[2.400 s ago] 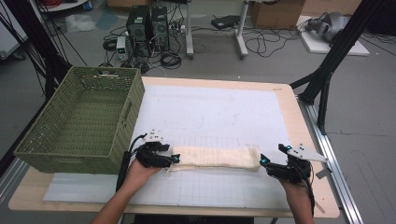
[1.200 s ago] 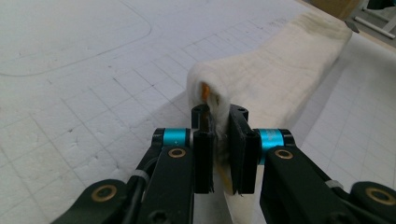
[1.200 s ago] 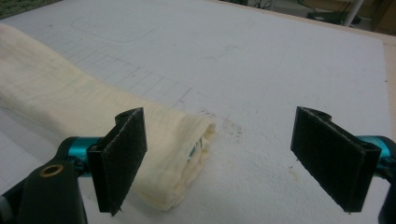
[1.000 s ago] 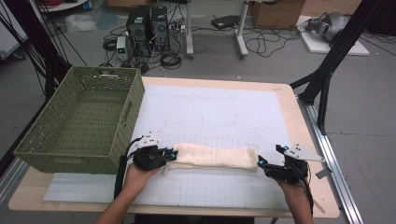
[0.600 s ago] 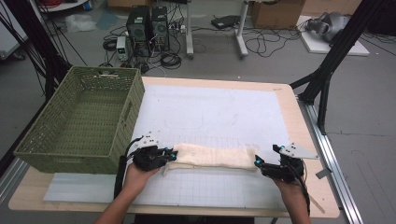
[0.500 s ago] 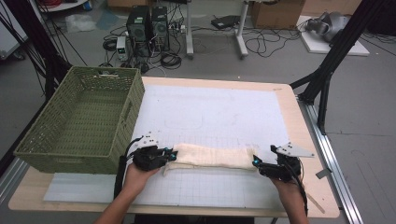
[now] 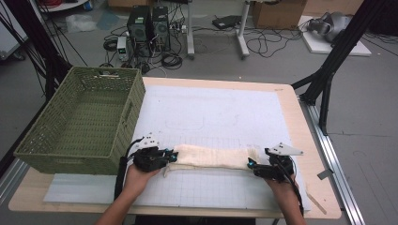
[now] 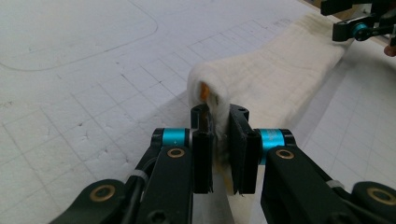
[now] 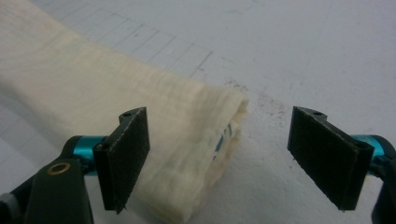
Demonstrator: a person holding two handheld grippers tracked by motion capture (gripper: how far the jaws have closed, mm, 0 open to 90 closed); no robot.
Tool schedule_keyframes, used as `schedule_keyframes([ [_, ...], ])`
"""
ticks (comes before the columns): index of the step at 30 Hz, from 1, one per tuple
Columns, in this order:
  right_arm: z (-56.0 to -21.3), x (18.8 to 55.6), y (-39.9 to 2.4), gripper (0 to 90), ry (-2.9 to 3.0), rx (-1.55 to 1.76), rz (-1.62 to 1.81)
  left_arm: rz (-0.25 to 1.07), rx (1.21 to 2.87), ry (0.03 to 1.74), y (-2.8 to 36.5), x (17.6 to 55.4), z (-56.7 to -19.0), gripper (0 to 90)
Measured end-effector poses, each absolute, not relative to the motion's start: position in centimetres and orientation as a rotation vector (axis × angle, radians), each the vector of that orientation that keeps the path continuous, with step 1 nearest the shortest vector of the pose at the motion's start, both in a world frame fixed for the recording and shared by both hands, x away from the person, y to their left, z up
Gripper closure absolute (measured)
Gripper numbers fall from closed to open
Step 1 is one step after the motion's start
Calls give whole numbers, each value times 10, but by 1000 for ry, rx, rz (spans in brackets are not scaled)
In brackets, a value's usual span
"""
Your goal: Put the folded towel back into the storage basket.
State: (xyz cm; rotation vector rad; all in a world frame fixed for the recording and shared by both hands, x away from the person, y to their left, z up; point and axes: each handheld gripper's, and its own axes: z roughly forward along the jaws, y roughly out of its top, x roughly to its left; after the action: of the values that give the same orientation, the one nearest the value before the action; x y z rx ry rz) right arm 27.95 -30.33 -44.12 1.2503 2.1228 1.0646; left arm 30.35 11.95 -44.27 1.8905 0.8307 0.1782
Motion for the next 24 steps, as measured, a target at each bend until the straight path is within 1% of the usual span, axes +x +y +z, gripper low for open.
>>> schedule_keyframes([
  [5, -445, 282, -300, 197, 2161, 1246, 1021, 184, 1909, 834, 120, 304, -443, 803],
  [7, -448, 283, -299, 283, 2199, 1260, 1000, 187, 1908, 833, 120, 303, -443, 803],
  [9, -450, 284, -301, 378, 2218, 1282, 1057, 187, 1907, 834, 119, 303, -444, 803],
  [13, -451, 283, -303, 456, 2237, 1296, 1092, 187, 1912, 835, 120, 303, -444, 803],
  [15, -450, 283, -303, 516, 2237, 1304, 1098, 192, 1916, 837, 119, 303, -444, 803],
  [17, -450, 283, -303, 557, 2236, 1308, 1100, 193, 1920, 837, 119, 303, -445, 803],
  [19, -450, 283, -302, 652, 2251, 1297, 1111, 194, 1924, 838, 119, 303, -446, 803],
  [20, -450, 282, -301, 748, 2270, 1284, 1129, 195, 1924, 840, 119, 303, -446, 803],
  [21, -450, 281, -299, 768, 2283, 1268, 1132, 195, 1924, 840, 119, 303, -446, 803],
  [24, -448, 281, -297, 789, 2294, 1252, 1113, 201, 1919, 839, 120, 303, -446, 803],
])
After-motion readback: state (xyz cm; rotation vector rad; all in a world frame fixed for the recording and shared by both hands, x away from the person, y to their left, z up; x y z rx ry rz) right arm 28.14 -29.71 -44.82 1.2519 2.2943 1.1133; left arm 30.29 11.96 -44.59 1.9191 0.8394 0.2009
